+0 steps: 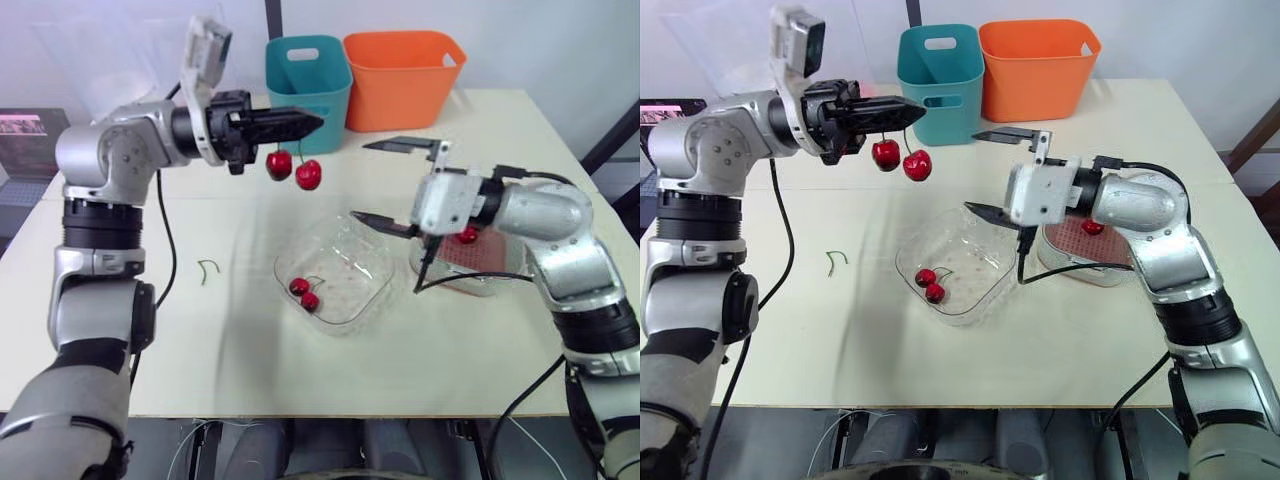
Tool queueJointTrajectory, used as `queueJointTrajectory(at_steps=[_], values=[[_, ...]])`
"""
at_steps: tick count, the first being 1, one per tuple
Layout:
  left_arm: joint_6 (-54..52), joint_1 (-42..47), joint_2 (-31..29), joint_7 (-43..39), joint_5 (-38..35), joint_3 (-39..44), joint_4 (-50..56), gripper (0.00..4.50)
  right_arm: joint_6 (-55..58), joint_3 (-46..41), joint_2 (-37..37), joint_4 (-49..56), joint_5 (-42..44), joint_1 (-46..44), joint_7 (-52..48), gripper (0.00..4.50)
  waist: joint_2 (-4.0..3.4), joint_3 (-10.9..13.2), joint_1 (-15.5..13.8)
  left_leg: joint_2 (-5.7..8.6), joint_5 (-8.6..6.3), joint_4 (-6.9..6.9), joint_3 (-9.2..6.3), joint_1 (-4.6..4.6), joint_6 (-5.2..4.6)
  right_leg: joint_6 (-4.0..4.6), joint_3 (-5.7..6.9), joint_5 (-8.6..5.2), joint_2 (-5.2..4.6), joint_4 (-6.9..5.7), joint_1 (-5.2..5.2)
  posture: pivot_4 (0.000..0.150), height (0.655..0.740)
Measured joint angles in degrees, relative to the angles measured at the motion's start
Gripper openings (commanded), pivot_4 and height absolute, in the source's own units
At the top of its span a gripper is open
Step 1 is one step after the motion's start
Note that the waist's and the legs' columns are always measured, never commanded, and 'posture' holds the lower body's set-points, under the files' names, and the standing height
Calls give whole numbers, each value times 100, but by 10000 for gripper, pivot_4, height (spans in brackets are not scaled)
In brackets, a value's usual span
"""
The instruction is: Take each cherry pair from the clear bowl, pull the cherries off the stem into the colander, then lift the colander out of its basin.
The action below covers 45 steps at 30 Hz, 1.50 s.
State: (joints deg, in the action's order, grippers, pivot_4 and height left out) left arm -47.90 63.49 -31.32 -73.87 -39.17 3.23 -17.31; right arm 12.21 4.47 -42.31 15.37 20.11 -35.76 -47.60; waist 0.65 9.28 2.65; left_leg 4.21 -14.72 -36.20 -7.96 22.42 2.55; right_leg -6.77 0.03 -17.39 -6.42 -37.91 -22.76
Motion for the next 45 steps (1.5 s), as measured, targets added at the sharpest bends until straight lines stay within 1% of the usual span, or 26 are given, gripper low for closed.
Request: queueJointTrajectory(at_steps=[2,5,8,12,14,18,22,27,28,30,34,36,45], values=[[3,-122,48,73,-28,2,231,0,1791,-437,222,267,1477,-74,508,44412,0,0,-1,-2,0,1,-3,0,0,1,0,0,0,0,0,1500,7394],[11,-242,96,102,-35,-5,478,0,3618,-822,599,366,3345,-371,1359,44412,0,0,-8,-3,0,3,-2,0,0,1,0,1,-1,0,-1,1500,7394],[11,-248,153,130,-35,-9,618,0,4528,-972,889,375,4479,-573,2040,44412,0,0,-21,3,0,2,-2,0,-1,1,-1,0,-6,2,0,1500,7394],[11,-248,199,150,-38,-10,694,0,5105,-1002,1053,347,5424,-595,2565,44412,0,0,-35,7,-1,2,-1,0,-3,1,0,0,-8,2,1,1500,7394],[11,-248,233,154,-38,-15,694,0,5193,-1003,1135,347,5722,-665,2771,44412,0,0,-20,7,-1,3,-1,0,-3,1,0,0,-8,0,-1,1500,7394],[2,-248,277,157,-38,-18,720,0,5213,-1001,1198,335,5878,-756,3061,44412,0,0,0,3,-1,3,0,0,-3,0,0,0,-3,-6,-6,1500,7394],[1,-248,280,146,-40,-24,855,0,5188,-975,1365,214,5867,-787,3247,44412,0,0,0,3,-1,3,2,0,-3,0,0,0,-4,-7,-7,1500,7394],[-4,-248,281,158,-43,-23,856,0,5141,-909,1383,212,5683,-821,3240,44412,0,0,-7,5,-1,2,1,0,-3,0,0,0,-4,-7,-6,1500,7394],[-4,-248,281,161,-49,-23,856,0,5125,-901,1390,212,5645,-821,3230,42038,0,0,-8,5,-1,3,1,0,-3,0,0,0,-4,-7,-6,1500,7394],[-7,-248,281,164,-83,-23,856,0,5114,-879,1406,214,5588,-819,3205,35320,0,0,-1,4,-1,3,1,0,-3,0,0,0,-4,-7,-7,1500,7394],[-9,-248,281,179,-119,-23,858,0,5109,-837,1427,231,5491,-785,3187,16225,0,0,-2,4,-1,3,1,0,-3,0,0,0,-4,-7,-7,1500,7394],[-11,-248,281,183,-144,-24,858,0,5107,-800,1434,244,5452,-760,3167,8071,0,0,-5,4,-1,3,1,0,-3,0,-1,0,-4,-7,-7,1500,7394],[-38,-281,281,183,-157,-28,895,0,5097,-762,1379,383,5219,-660,2951,8071,0,0,-7,4,-1,3,1,0,-4,0,0,0,-4,-7,-6,1500,7394]])
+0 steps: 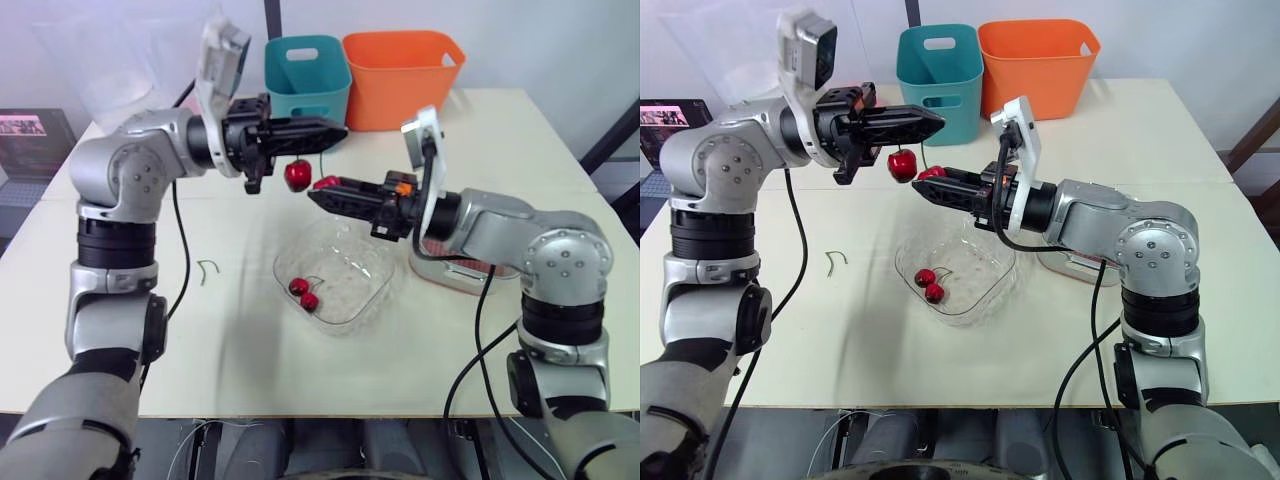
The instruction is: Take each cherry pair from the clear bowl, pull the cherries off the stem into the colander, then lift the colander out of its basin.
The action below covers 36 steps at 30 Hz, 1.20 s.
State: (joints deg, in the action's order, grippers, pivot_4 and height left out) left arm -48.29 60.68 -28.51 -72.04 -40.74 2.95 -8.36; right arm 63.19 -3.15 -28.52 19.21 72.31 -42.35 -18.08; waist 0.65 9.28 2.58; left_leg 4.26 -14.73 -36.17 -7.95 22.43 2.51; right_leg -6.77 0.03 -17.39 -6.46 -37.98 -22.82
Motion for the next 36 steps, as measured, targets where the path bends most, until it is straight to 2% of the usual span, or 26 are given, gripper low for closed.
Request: queueJointTrajectory(at_steps=[7,14,17,19,22,25,30,31,32,33,36], values=[[16,50,-30,-9,-2,12,-57,0,94,408,-414,198,-506,608,-520,8071,1,0,3,2,-1,-1,1,0,-2,-1,0,0,0,0,1,1500,7394],[189,2,-33,3,87,-4,-60,0,-43,202,-631,195,-783,646,-775,8071,1,0,-9,2,-1,-1,1,0,-2,-1,1,0,-2,2,2,1500,7394],[314,-212,-46,84,196,-18,-46,0,-491,-204,-1220,4,-1273,768,-1072,8071,1,0,-46,6,-2,-1,0,0,-3,-1,2,-1,-3,5,7,1500,7394],[376,-419,-67,130,253,-28,-37,0,-891,-494,-1841,-345,-1864,1031,-1332,8071,3,1,-68,9,-5,-2,3,1,-9,-1,2,-1,-4,11,10,1500,7394],[389,-549,-68,145,269,-60,43,0,-1322,-657,-2385,-690,-2492,1468,-1699,8071,4,1,-58,7,-7,-2,12,1,-12,-2,2,-1,-3,9,9,1500,7394],[428,-633,-67,143,282,-156,84,0,-1631,-709,-2697,-990,-2971,1886,-2035,8071,4,1,-8,3,-7,-2,22,-2,-13,-2,2,-1,0,8,9,1500,7394],[586,-730,-59,104,404,-345,85,0,-1836,-692,-2751,-1251,-3402,2167,-2355,8071,3,1,8,-7,-7,-1,30,-9,-13,-2,0,-1,4,2,7,1500,7394],[623,-738,-59,101,408,-371,84,0,-1868,-680,-2742,-1265,-3449,2167,-2384,12107,3,1,2,-8,-6,-1,29,-9,-12,-2,0,-1,3,3,8,1500,7394],[661,-741,-59,95,431,-405,68,0,-1971,-641,-2709,-1289,-3620,2166,-2401,18026,3,1,-16,-6,-6,-2,27,-8,-12,-2,0,-1,1,4,9,1500,7394],[663,-742,-59,95,435,-405,66,0,-1980,-639,-2704,-1294,-3632,2166,-2403,20024,3,1,-18,-6,-6,-2,26,-7,-11,-2,0,-1,0,4,9,1500,7394],[720,-742,-77,92,475,-425,67,0,-1998,-633,-2670,-1359,-3749,2138,-2471,33614,3,1,-31,-5,-6,-2,24,-6,-11,-2,0,-1,-1,8,10,1500,7394]])
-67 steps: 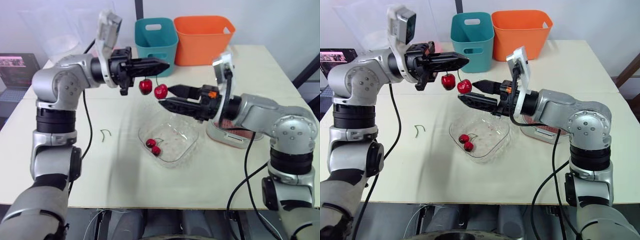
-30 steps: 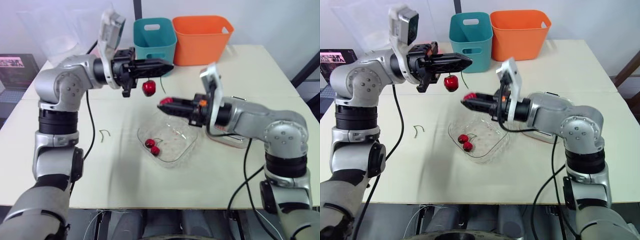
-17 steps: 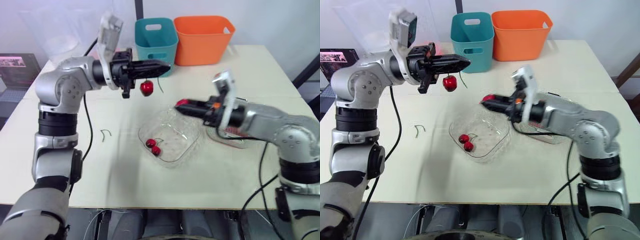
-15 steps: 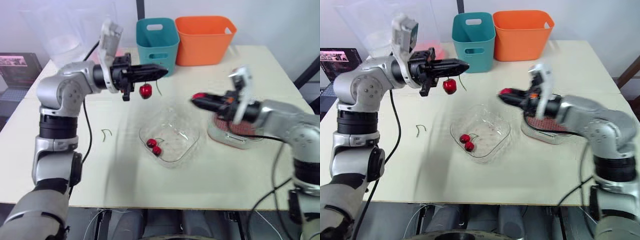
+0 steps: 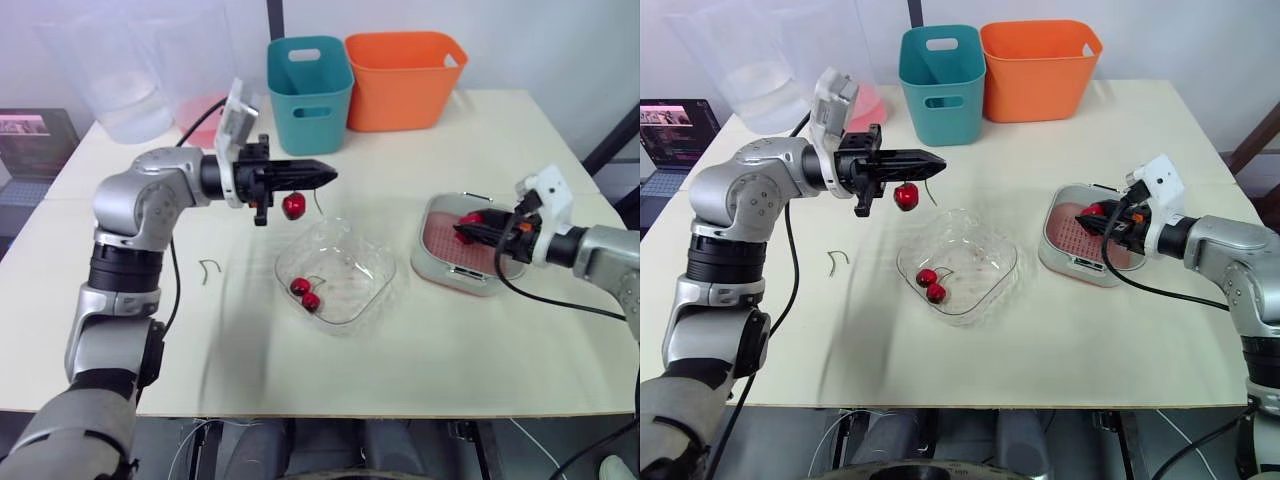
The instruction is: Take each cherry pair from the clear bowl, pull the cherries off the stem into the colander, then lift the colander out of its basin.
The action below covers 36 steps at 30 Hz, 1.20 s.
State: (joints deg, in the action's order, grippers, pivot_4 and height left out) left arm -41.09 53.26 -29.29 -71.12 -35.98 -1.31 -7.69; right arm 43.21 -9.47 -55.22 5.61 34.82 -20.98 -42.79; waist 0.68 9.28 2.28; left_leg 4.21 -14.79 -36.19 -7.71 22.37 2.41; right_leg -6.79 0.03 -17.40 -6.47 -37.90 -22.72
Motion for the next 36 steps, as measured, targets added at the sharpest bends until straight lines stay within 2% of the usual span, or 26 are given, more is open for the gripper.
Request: queueJointTrajectory(at_steps=[1,7,9,11,13,14,20,25,36], values=[[3,0,-12,-4,2,0,0,0,4,-4,7,-44,-20,-53,-37,37858,0,0,0,0,0,0,0,0,0,0,0,0,0,1,0,1500,7394],[4,10,-107,-52,8,2,0,0,48,-98,16,-172,-15,-394,-152,37858,0,0,14,-1,0,1,-2,0,0,0,1,0,1,1,-1,1500,7394],[-21,53,-132,-81,-34,15,3,0,314,-222,160,-84,236,-569,-151,37858,0,0,22,-3,0,1,-3,0,0,0,1,0,2,1,0,1500,7394],[-209,126,-147,-89,-204,91,52,0,798,-296,620,238,784,-929,-11,37858,0,0,54,-8,0,1,-5,-1,1,1,0,0,6,0,-3,1500,7394],[-320,222,-109,-91,-355,108,224,0,1071,-179,1021,717,1117,-1198,165,43321,0,0,38,-9,1,2,-13,0,1,1,2,0,7,0,-3,1500,7394],[-322,255,-106,-90,-378,108,304,0,1189,-92,1193,928,1258,-1292,247,44533,0,0,23,-7,1,2,-16,0,2,1,3,0,6,0,-1,1500,7394],[-350,274,-23,-75,-472,121,396,0,1913,214,2492,1446,2344,-1459,959,44533,0,0,-26,5,3,-1,-25,4,6,1,6,1,-3,6,5,1500,7394],[-362,275,52,1,-540,134,403,0,2019,217,2986,1433,2735,-1696,1438,44533,0,0,9,3,3,1,-27,3,6,1,6,1,0,1,-1,1500,7394],[-348,274,141,188,-595,140,495,0,2005,447,3742,1433,2905,-1778,2025,44533,-2,-1,29,2,3,1,-26,3,6,1,4,1,2,-8,-7,1500,7394]])
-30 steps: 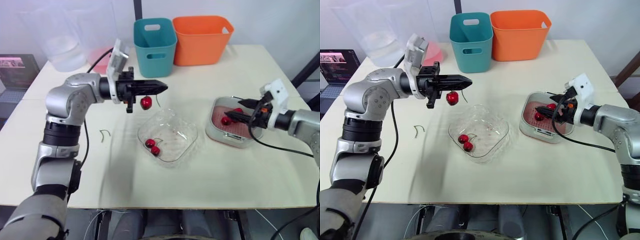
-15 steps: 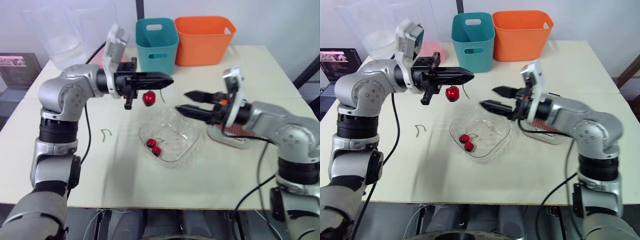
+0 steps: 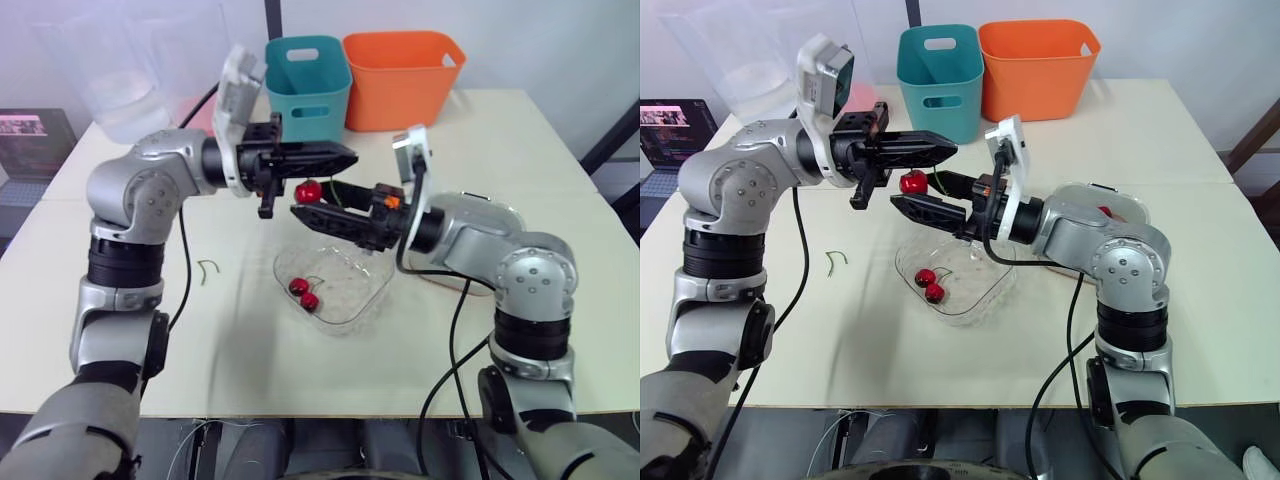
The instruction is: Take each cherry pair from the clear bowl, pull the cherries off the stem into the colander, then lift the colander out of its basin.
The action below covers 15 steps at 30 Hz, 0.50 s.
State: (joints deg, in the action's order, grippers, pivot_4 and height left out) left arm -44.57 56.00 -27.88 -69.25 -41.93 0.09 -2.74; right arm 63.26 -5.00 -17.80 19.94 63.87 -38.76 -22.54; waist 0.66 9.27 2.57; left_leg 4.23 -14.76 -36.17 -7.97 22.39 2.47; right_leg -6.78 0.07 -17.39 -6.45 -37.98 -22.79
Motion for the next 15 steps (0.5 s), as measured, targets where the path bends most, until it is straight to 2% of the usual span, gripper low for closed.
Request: queueJointTrajectory(at_steps=[11,15], values=[[0,0,26,7,0,-2,0,0,-127,41,131,-70,-42,9,99,44533,0,0,3,1,0,1,0,0,0,0,0,0,0,0,-1,1500,7394],[0,0,52,6,0,-3,0,0,-183,96,173,-125,-69,7,121,26465,0,0,4,1,0,1,0,0,0,0,0,0,0,0,-2,1500,7394]])
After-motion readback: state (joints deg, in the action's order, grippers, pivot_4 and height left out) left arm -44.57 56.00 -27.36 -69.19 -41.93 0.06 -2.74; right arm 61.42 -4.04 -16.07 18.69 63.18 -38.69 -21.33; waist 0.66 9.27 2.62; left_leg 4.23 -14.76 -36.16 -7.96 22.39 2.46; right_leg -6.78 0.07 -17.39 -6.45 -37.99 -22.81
